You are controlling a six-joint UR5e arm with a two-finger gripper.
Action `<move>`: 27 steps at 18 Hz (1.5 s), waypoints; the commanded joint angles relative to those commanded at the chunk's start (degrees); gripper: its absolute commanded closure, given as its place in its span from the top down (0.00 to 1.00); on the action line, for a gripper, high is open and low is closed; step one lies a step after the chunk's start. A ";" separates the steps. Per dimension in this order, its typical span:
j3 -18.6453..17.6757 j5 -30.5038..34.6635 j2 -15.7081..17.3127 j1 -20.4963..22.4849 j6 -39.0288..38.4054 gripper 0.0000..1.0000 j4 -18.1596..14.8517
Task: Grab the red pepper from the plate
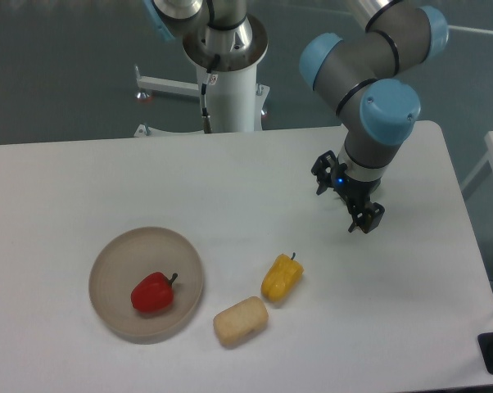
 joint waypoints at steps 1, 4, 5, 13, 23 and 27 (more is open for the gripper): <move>0.00 0.00 0.00 0.00 0.00 1.00 0.00; 0.09 -0.17 -0.09 0.00 0.00 1.00 -0.26; 0.09 -0.26 -0.17 0.00 0.00 1.00 -0.26; -0.79 -4.02 -0.26 -0.88 -2.01 1.00 0.79; -2.37 -8.09 -1.05 -18.53 -20.48 1.00 11.24; -6.93 -7.73 -2.10 -23.02 -20.48 1.00 20.09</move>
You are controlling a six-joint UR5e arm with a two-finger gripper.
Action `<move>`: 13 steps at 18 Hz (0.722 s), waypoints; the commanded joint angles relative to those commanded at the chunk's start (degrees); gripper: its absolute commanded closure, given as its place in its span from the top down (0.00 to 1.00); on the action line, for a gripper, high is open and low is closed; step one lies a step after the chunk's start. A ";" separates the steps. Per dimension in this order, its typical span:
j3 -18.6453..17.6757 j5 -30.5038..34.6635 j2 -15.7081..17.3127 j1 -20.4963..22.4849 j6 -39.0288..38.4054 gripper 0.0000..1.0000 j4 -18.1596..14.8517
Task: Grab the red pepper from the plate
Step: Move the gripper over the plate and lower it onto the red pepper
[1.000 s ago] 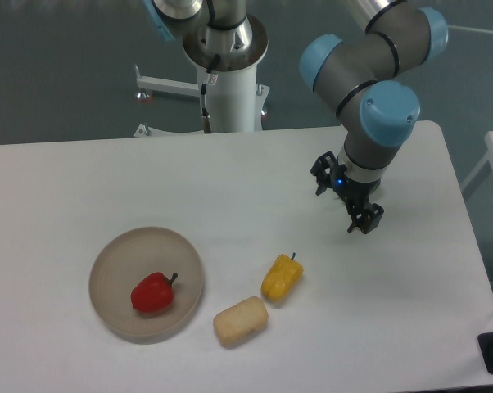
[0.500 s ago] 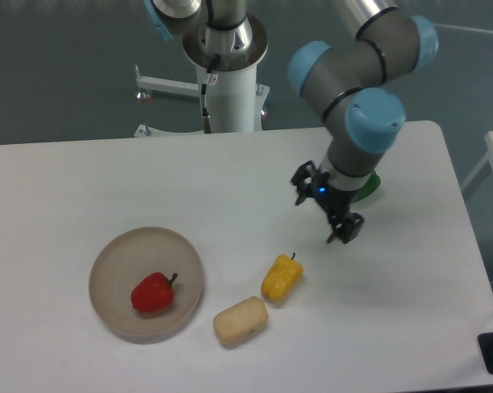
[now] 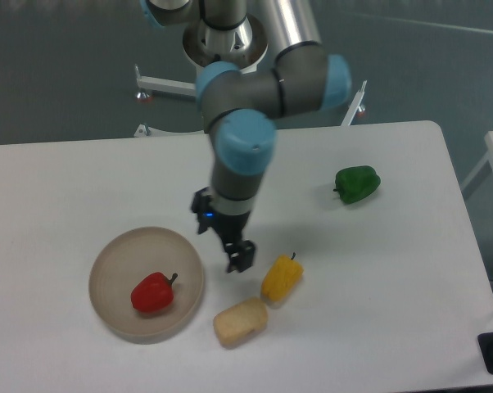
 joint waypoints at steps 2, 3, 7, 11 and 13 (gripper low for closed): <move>-0.19 0.52 -1.49 -0.97 0.00 1.00 1.44; 0.16 0.79 -2.63 -1.59 0.00 1.00 1.70; 0.52 0.79 -4.05 -2.47 0.00 1.00 5.47; 1.57 0.79 -5.89 -3.35 0.00 1.00 5.75; 1.66 0.88 -6.51 -3.61 0.00 1.00 6.36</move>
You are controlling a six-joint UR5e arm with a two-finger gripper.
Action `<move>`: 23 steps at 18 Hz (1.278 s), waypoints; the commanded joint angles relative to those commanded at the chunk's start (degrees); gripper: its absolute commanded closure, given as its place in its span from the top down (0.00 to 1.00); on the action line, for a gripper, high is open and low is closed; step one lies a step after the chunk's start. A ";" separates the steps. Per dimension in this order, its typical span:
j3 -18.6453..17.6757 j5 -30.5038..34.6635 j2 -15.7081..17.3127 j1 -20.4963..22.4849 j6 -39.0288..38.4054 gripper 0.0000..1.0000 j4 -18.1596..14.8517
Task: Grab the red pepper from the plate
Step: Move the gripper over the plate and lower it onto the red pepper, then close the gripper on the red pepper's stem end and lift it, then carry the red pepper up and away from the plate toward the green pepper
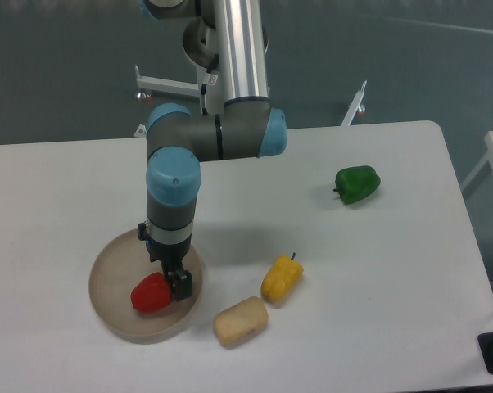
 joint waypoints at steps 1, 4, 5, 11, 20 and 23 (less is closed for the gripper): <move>0.44 0.00 -0.78 -0.26 -0.09 1.00 0.44; 0.79 0.00 -1.84 -1.14 -0.09 1.00 0.44; 0.97 0.00 -2.37 -1.41 -0.17 1.00 0.44; 2.37 -0.17 -3.70 -1.85 -1.05 0.40 0.53; 0.53 -0.44 4.82 4.99 -1.06 0.38 -4.81; 0.61 -0.70 7.64 9.47 -0.88 0.36 -9.48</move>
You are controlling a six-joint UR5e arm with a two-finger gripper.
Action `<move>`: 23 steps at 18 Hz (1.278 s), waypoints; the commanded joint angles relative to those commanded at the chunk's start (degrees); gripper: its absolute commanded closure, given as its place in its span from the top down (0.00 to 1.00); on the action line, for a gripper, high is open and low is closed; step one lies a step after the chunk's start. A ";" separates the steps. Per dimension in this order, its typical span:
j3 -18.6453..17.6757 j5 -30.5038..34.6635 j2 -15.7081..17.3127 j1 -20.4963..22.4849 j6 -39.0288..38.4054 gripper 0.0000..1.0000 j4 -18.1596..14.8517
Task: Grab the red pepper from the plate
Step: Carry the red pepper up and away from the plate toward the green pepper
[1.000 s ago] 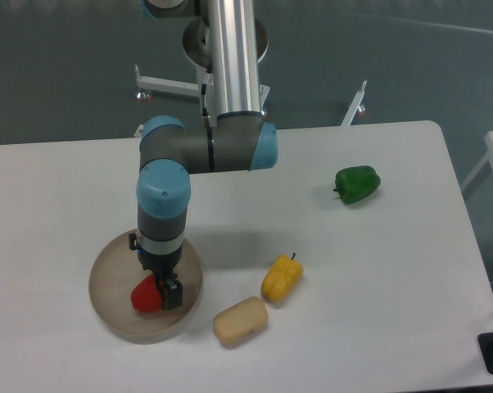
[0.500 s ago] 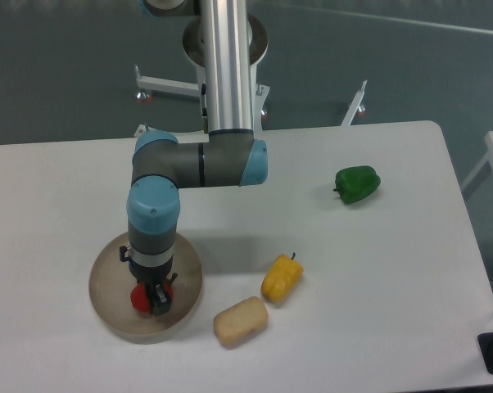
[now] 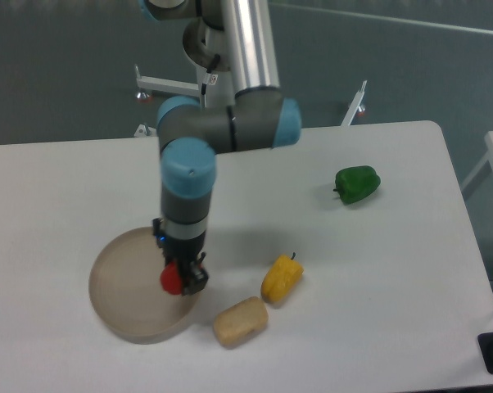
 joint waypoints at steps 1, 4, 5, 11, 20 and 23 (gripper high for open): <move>0.35 0.00 0.44 1.32 0.00 0.36 -1.40; 1.49 0.17 1.41 6.15 2.44 0.34 -8.68; 1.58 0.26 2.02 7.22 4.98 0.34 -10.54; 3.51 4.28 2.82 13.02 10.72 0.34 -16.79; 3.61 8.08 2.64 14.87 19.69 0.35 -17.77; 3.16 7.91 2.56 15.22 19.69 0.34 -17.85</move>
